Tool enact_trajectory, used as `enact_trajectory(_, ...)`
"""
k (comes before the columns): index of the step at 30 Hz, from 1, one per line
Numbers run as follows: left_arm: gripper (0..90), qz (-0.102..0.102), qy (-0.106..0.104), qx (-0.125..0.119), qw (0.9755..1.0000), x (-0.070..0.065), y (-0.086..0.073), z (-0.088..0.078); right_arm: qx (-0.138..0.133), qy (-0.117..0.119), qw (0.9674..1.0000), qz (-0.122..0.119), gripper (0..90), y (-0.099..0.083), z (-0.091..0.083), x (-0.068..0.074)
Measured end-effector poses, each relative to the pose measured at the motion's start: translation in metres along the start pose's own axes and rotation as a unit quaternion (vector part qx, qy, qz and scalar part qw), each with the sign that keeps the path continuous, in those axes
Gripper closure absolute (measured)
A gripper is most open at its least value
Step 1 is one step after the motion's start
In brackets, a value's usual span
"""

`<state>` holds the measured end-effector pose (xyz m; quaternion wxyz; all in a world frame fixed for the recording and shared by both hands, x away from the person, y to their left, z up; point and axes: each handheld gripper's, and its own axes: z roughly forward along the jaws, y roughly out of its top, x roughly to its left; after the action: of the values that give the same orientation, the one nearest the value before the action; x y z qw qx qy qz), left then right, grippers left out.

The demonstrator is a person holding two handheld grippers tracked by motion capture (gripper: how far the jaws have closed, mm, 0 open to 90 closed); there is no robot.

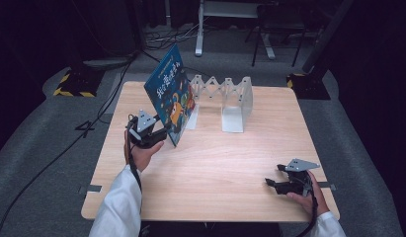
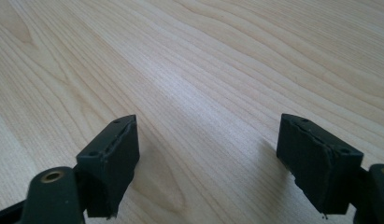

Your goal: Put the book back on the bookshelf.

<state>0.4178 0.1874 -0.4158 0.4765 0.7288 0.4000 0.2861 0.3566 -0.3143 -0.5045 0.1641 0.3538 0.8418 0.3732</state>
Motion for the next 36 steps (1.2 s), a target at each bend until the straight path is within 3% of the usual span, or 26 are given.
enact_trajectory(13,37.1,0.021,-0.019,0.027,0.9992,-0.008,-0.003,-0.007,0.0,0.0,1.0,0.001,21.3,0.0,0.0,0.0)
enact_trajectory(16,31.7,0.035,-0.02,0.038,0.9985,-0.012,-0.004,-0.008,0.0,-0.001,1.0,0.001,21.2,0.0,0.0,0.0)
enact_trajectory(21,27.5,0.034,-0.031,0.053,0.9975,-0.015,-0.006,-0.011,0.0,-0.001,1.0,0.001,21.2,0.0,0.0,0.0)
enact_trajectory(28,22.0,0.054,-0.054,0.094,0.9927,-0.014,-0.015,-0.016,0.0,-0.001,1.0,0.001,21.2,0.0,0.0,0.0)
enact_trajectory(33,20.3,0.062,-0.055,0.115,0.9899,-0.015,-0.019,-0.02,0.001,-0.001,1.0,0.002,20.8,0.0,0.0,0.0)
enact_trajectory(36,19.5,0.079,-0.058,0.124,0.9875,-0.018,-0.023,-0.025,0.002,-0.002,1.0,0.004,20.3,0.0,0.0,0.0)
